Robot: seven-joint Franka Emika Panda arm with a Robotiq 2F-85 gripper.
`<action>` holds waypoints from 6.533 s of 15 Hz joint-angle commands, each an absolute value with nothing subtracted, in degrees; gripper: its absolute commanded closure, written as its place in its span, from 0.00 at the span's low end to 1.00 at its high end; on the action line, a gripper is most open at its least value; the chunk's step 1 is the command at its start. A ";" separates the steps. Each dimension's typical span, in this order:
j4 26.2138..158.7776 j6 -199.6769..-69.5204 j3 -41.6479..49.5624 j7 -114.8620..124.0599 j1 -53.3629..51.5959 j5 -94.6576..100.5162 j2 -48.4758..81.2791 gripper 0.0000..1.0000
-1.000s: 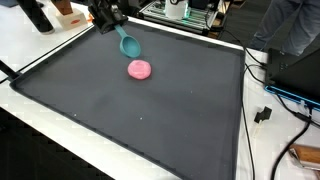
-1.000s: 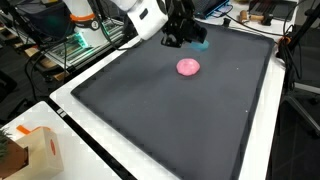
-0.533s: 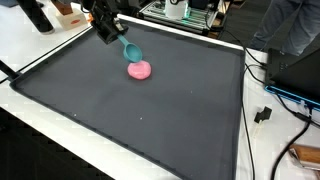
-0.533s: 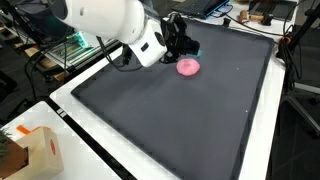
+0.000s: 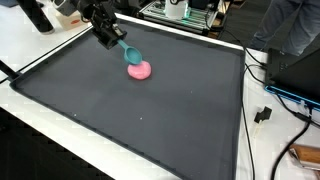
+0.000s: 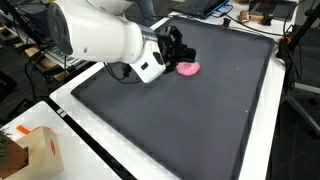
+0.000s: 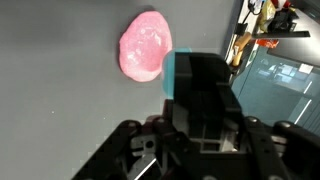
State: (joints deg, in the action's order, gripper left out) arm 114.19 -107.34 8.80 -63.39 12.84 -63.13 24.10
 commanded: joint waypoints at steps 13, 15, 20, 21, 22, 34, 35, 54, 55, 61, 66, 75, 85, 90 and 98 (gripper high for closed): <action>110.02 -107.06 8.14 -58.99 12.82 -62.44 24.64 0.75; 110.14 -108.12 8.15 -56.86 12.23 -62.44 23.55 0.75; 111.39 -113.91 8.04 -49.31 9.63 -60.91 19.36 0.75; 111.63 -115.64 7.87 -47.84 9.06 -60.43 18.56 0.75; 112.03 -117.92 7.73 -45.52 8.08 -59.36 17.39 0.75; 117.18 -134.09 2.64 -8.04 -1.05 -19.91 8.24 0.75; 117.36 -134.11 2.43 -4.45 -1.60 -15.79 7.96 0.75; 116.68 -126.84 0.93 52.89 -11.31 44.24 12.83 0.75; 116.52 -125.52 0.66 54.36 -11.53 45.23 13.36 0.75; 113.90 -117.13 -0.28 65.04 -12.96 53.03 18.00 0.75; 111.64 -112.89 -0.94 69.39 -13.09 56.52 21.59 0.75; 109.98 -106.01 -1.76 70.35 -12.95 57.48 25.76 0.75; 110.54 -106.96 -3.80 65.74 -11.86 55.03 25.97 0.75; 110.82 -109.09 -4.59 64.31 -12.03 55.59 26.01 0.75; 110.52 -111.06 -5.52 62.11 -12.07 55.20 27.11 0.75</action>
